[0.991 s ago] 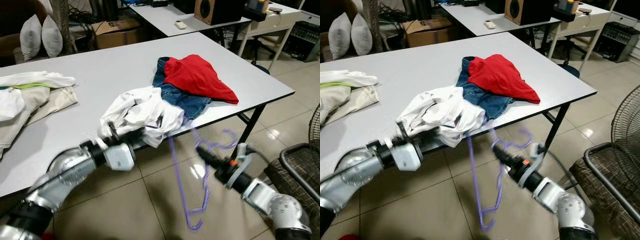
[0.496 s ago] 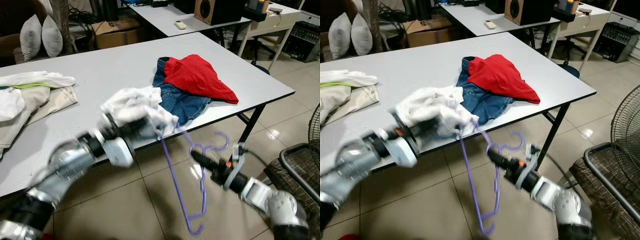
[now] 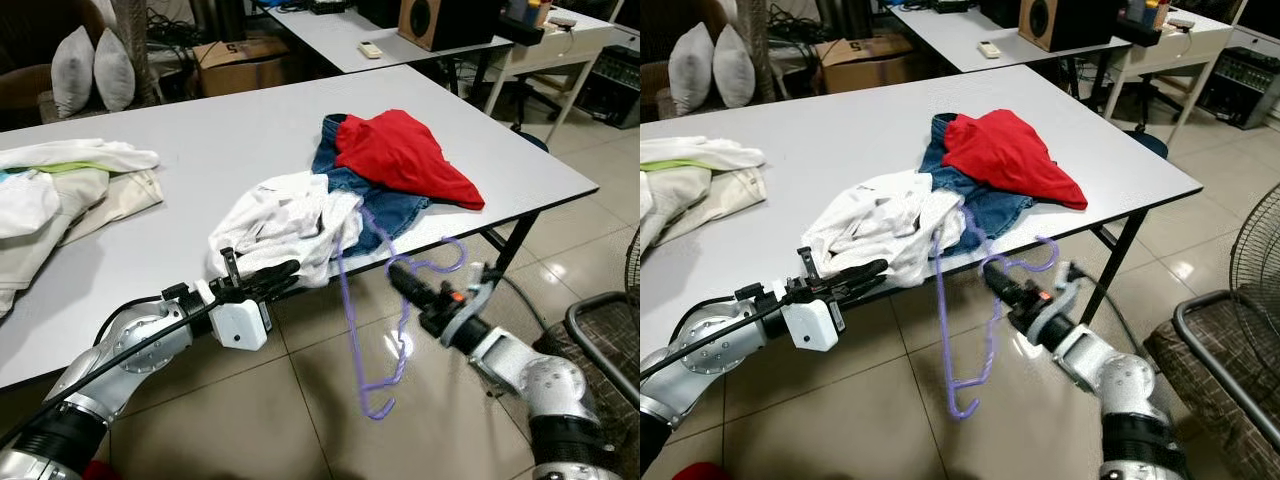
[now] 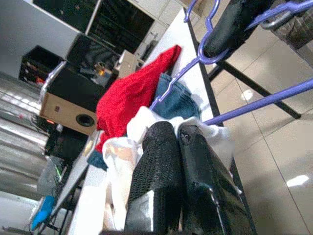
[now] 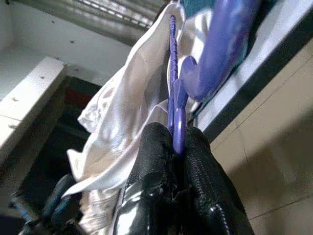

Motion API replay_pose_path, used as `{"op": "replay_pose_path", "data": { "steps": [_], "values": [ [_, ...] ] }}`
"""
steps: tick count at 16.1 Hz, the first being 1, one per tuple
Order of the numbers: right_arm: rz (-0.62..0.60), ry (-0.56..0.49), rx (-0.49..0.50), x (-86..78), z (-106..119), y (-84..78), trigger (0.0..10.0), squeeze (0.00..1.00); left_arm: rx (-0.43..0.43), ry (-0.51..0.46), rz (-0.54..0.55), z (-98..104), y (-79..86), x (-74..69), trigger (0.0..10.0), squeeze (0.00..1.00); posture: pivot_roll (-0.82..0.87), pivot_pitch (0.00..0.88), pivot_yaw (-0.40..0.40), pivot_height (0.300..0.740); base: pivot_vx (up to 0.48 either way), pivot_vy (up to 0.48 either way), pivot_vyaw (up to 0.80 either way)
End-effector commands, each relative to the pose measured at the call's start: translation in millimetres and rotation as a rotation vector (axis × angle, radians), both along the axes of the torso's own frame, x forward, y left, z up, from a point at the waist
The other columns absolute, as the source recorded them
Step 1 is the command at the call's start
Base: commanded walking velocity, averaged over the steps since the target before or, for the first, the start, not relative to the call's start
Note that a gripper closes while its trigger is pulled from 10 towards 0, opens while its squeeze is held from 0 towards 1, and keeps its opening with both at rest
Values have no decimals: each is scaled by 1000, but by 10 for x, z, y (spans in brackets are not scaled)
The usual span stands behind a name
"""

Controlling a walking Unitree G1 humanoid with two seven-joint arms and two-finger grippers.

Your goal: Hang hanger

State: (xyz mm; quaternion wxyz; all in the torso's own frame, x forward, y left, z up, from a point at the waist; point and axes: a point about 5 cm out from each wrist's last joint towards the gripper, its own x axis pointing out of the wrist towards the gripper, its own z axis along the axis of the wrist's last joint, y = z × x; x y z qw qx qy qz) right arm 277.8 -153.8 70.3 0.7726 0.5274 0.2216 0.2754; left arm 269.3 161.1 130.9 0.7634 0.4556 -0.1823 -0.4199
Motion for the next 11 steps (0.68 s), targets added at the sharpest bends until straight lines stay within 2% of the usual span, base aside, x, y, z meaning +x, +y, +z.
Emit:
{"op": "replay_pose_path", "data": {
  "steps": [1, 2, 3, 4, 5, 7, 10, 11],
  "values": [
    [67, 10, -79, -23, -33, 87, 10000, 0, 6, -18, 35, 38, 31, 55, 0, 0, -106, 0, 29, 740, 0, 0, 0],
    [111, -13, -100, -49, -32, 151, 10000, 0, -10, -43, 69, 71, 52, 88, 0, 0, -106, 0, 29, 740, 0, 0, 0],
    [116, -25, -66, -51, -8, 170, 10000, 0, -18, -71, 91, 111, 73, 114, 0, 0, -102, 0, 27, 740, 0, 0, 0],
    [249, -70, -234, -141, -70, 215, 10000, 0, -38, -162, 101, 247, 84, 136, 0, 0, -101, 0, 30, 740, 0, 0, 0],
    [248, -69, -165, -151, -37, 218, 10000, 0, -41, -183, 96, 276, 77, 138, 0, 0, -98, 0, 29, 740, 0, 0, 0],
    [315, -84, -200, -218, -48, 185, 10000, 0, -37, -213, 64, 322, 54, 130, 0, 0, -96, 0, 27, 740, 0, 0, 0],
    [394, -91, -159, -370, -52, 133, 10000, 0, -26, -266, 22, 389, 39, 110, 0, 0, -93, 0, 20, 740, 0, 0, 0],
    [417, -77, -162, -433, -82, 95, 10000, 0, -27, -276, -21, 409, 21, 71, 0, 0, -92, 0, 15, 740, 0, 0, 0]
  ]
}}
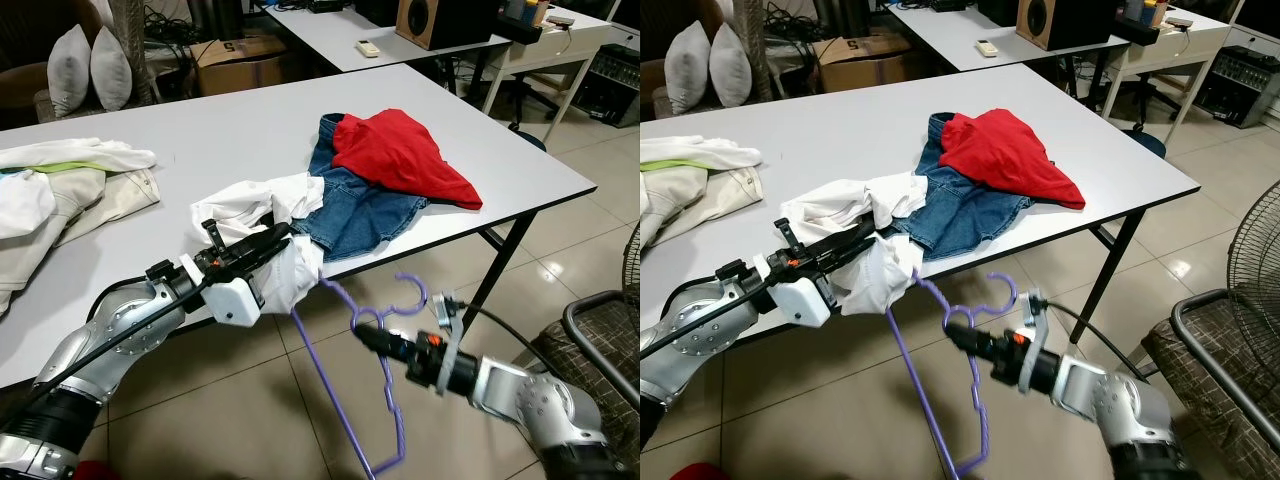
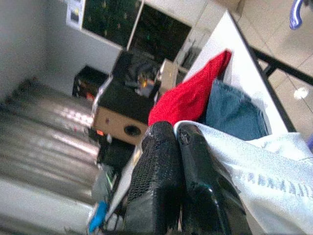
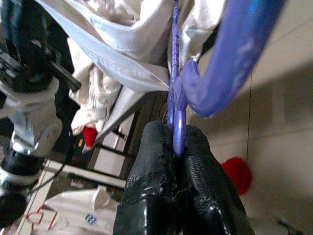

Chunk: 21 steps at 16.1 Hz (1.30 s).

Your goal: Hang hanger

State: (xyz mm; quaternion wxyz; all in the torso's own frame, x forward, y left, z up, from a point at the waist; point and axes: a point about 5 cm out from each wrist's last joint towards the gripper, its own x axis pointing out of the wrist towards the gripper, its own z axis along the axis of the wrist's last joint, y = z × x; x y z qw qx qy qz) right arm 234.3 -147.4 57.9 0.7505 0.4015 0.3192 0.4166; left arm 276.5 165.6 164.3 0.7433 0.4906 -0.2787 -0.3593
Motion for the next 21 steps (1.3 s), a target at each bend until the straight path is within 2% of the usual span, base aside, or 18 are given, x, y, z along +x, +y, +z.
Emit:
{"op": "replay_pose_path", "data": {
  "steps": [1, 2, 3, 4, 6, 8, 9, 10, 11, 12, 13, 14, 15, 16, 17, 18, 20, 21],
  "values": [
    [9, -1, -13, -13, 3, -24, 10000, 0, 15, -21, -65, 54, -43, -50, 0, 0, -92, 0, 13, 740, 0, 0, 0],
    [-73, -7, -9, 79, 7, -103, 10000, 0, 44, 29, -96, -40, -41, -103, 0, 0, -93, 0, 15, 740, 0, 0, 0],
    [-205, -63, -13, 260, 83, -190, 10000, 0, 78, 76, -72, -147, 6, -106, 0, 0, -98, 0, 17, 740, 0, 0, 0],
    [-274, -104, -14, 366, 153, -240, 10000, 0, 92, 98, -28, -196, 54, -75, 0, 0, -98, 0, 17, 740, 0, 0, 0],
    [-373, -242, 25, 615, 451, -322, 10000, 0, 48, 126, 150, -194, 228, 106, 0, 0, -110, 0, 22, 740, 0, 0, 0],
    [-468, -414, -6, 859, 813, -402, 10000, 0, -16, 105, 267, -55, 395, 272, 0, 0, -111, 0, 20, 740, 0, 0, 0],
    [-573, -531, 33, 992, 1124, -484, 10000, 0, -93, 60, 353, 134, 534, 394, 0, 0, -112, 0, 16, 740, 0, 0, 0],
    [-620, -568, 69, 1025, 1250, -525, 10000, 0, -131, 32, 386, 230, 591, 438, 0, 0, -112, 0, 16, 740, 0, 0, 0],
    [-707, -599, 216, 1040, 1492, -627, 10000, 0, -245, -105, 454, 586, 722, 514, 0, 0, -116, 0, 10, 740, 0, 0, 0],
    [-649, -580, 177, 941, 1389, -559, 10000, 0, -272, -193, 439, 781, 728, 504, 0, 0, -119, 0, 8, 740, 0, 0, 0],
    [-571, -543, 79, 842, 1166, -455, 10000, 0, -223, -104, 411, 610, 644, 488, 0, 0, -118, 0, 6, 740, 0, 0, 0],
    [-490, -532, -55, 713, 906, -347, 10000, 0, -130, 64, 391, 260, 543, 456, 0, 0, -120, 0, 8, 740, 0, 0, 0],
    [-474, -541, -86, 690, 870, -329, 10000, 0, -103, 100, 390, 185, 530, 446, 0, 0, -120, 0, 8, 740, 0, 0, 0],
    [-424, -609, -218, 601, 765, -272, 10000, 0, -87, 185, 361, 27, 460, 385, 0, 0, -125, 0, 15, 740, 0, 0, 0],
    [-408, -634, -239, 558, 752, -246, 10000, 0, -100, 198, 342, 13, 423, 363, 0, 0, -123, 0, 14, 740, 0, 0, 0],
    [-379, -704, -245, 476, 812, -216, 10000, 0, -111, 240, 313, 6, 387, 351, 0, 0, -120, 0, 13, 740, 0, 0, 0],
    [-396, -795, -254, 432, 940, -238, 10000, 0, -121, 308, 290, 10, 387, 347, 0, 0, -122, 0, 17, 740, 0, 0, 0],
    [-402, -885, -241, 386, 1112, -268, 10000, 0, -132, 347, 278, 139, 406, 377, 0, 0, -127, 0, 16, 740, 0, 0, 0]
  ]
}}
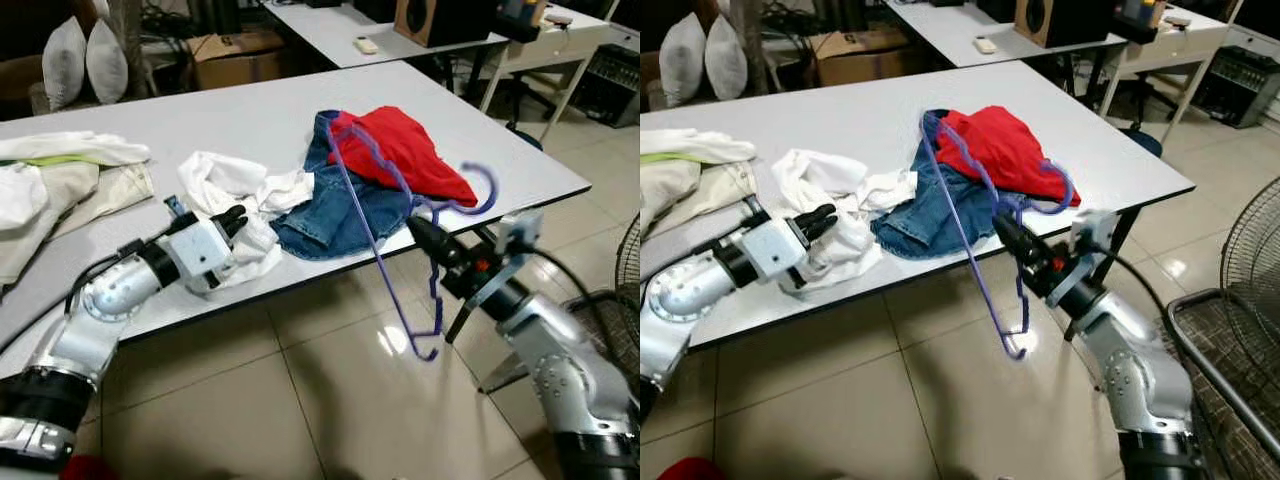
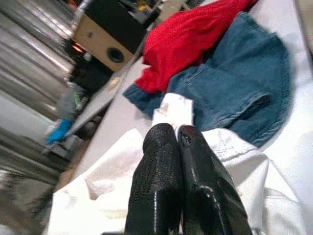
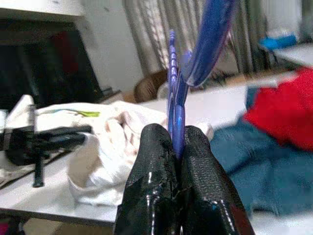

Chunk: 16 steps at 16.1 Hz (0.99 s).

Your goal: Hang hanger

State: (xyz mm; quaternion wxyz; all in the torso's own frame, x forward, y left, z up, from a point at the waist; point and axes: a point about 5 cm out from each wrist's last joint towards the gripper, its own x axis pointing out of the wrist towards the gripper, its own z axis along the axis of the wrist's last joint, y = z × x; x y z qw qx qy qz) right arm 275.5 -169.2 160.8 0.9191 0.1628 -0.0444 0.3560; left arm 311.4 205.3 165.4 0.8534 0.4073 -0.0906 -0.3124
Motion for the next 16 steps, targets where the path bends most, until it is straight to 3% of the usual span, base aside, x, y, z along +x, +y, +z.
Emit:
{"op": "replay_pose_path", "data": {
  "steps": [1, 4, 5, 10, 13, 16],
  "values": [
    [-11, -65, -11, -31, 105, -53, 10000, 0, -10, -11, -11, 154, 13, 35, 0, 0, -127, 0, 16, 740, 0, 0, 0],
    [119, -113, -146, -117, 116, 14, 10000, 0, -24, -52, 6, 461, 50, 153, 0, 0, -122, 0, 9, 740, 0, 0, 0],
    [245, -128, -249, -217, 129, 57, 10000, 0, -20, -80, 12, 776, 86, 258, 0, 0, -121, 0, 7, 740, 0, 0, 0],
    [321, -68, -354, -312, 41, 24, 10000, 0, -56, -81, 3, 879, 46, 297, 0, 0, -133, 0, 16, 740, 0, 0, 0],
    [313, -58, -385, -194, 2, 80, 10000, 0, -68, -31, -109, 856, -81, 223, 0, 0, -127, 0, 13, 740, 0, 0, 0],
    [329, -35, -391, -96, -42, 111, 10000, 0, -64, -12, -141, 861, -105, 202, 0, 0, -121, 0, 8, 740, 0, 0, 0]
  ]
}}
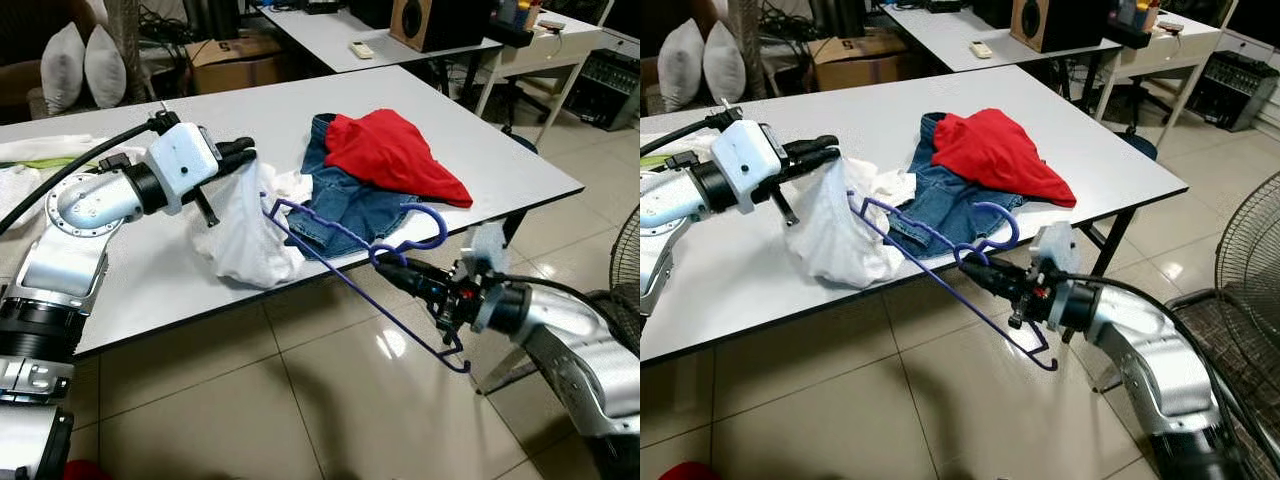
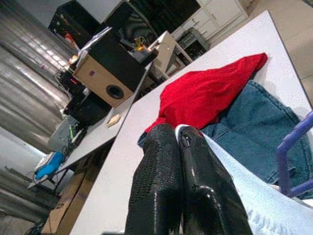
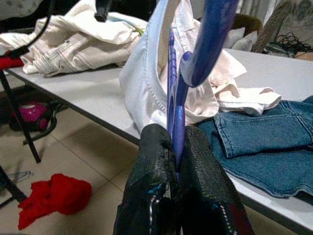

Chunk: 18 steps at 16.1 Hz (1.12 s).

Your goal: Hang hanger

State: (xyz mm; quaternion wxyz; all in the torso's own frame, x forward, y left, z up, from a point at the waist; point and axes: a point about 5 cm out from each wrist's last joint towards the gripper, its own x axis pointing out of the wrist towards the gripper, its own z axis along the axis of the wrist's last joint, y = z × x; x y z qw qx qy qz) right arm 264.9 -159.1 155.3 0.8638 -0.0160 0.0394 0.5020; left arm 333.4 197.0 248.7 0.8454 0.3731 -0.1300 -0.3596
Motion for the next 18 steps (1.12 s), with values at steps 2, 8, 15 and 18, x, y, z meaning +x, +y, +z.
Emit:
{"op": "replay_pose_path", "data": {
  "steps": [2, 8, 15, 18],
  "values": [
    [29, 5, 9, 73, -5, 46, 10000, 0, 9, 17, -26, 6, -27, -29, 0, 0, -117, 0, 5, 740, 0, 0, 0],
    [114, -10, 25, 212, 39, 171, 10000, 0, -6, 150, -80, -204, -185, -107, 0, 0, -111, 0, -11, 740, 0, 0, 0],
    [45, -33, -91, 485, -18, 370, 10000, 0, -105, 133, -79, 49, -310, -89, 0, 0, -113, 0, -16, 740, 0, 0, 0],
    [-165, -279, -30, 875, 531, 304, 10000, 0, -182, -66, 120, 423, -82, 135, 0, 0, -124, 0, -1, 740, 0, 0, 0]
  ]
}}
